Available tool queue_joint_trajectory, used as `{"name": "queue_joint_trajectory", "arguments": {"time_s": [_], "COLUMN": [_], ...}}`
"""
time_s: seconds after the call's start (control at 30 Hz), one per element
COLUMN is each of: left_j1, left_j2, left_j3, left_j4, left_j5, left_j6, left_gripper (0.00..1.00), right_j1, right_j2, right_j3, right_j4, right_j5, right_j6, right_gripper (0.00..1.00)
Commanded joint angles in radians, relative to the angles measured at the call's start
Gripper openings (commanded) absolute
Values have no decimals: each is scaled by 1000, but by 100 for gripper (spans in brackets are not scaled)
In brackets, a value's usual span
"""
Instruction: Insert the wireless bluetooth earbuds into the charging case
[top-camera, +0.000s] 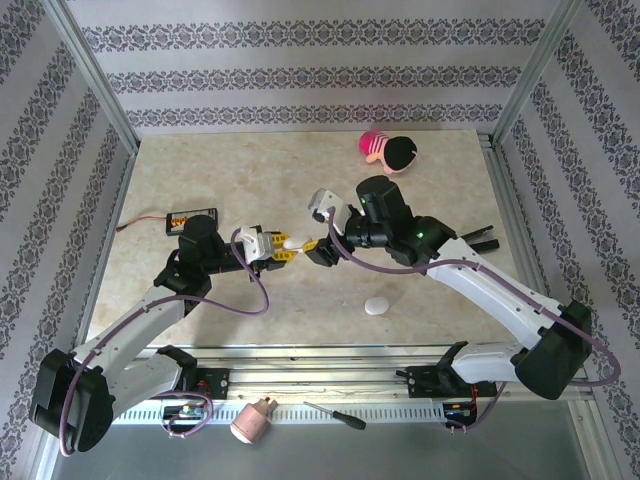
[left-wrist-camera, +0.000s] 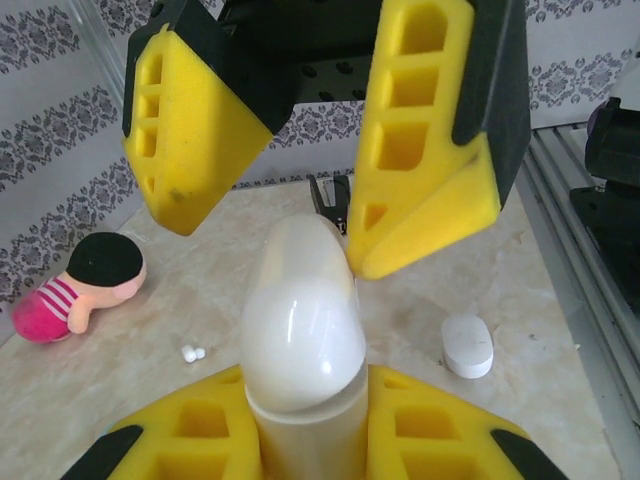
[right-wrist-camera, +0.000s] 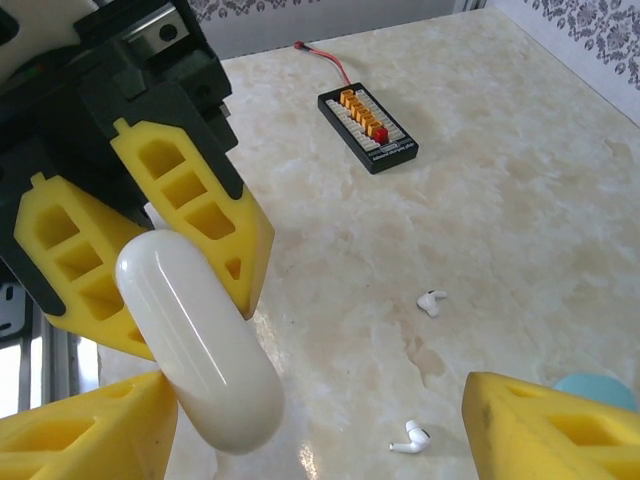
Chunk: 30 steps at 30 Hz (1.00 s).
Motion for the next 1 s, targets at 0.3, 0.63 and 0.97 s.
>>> {"name": "queue_joint_trajectory", "arguments": {"time_s": [0.3, 0.63, 0.97], "left_j1": [-17, 0, 100], "left_j2": [-9, -7, -83], "left_j3": [-81, -168, -247], "left_j4": [53, 180, 219], "left_j5": [81, 46, -19], "left_j6": [58, 13, -3], "left_gripper": [0, 0, 0], "right_j1": [-110, -236, -274], "right_j2": [-71, -172, 30], "right_j3": [-43, -245, -264], "right_j4": [112, 251, 178], "right_j5": [12, -7, 122], "right_j6": [194, 411, 638], "right_gripper": [82, 98, 79]}}
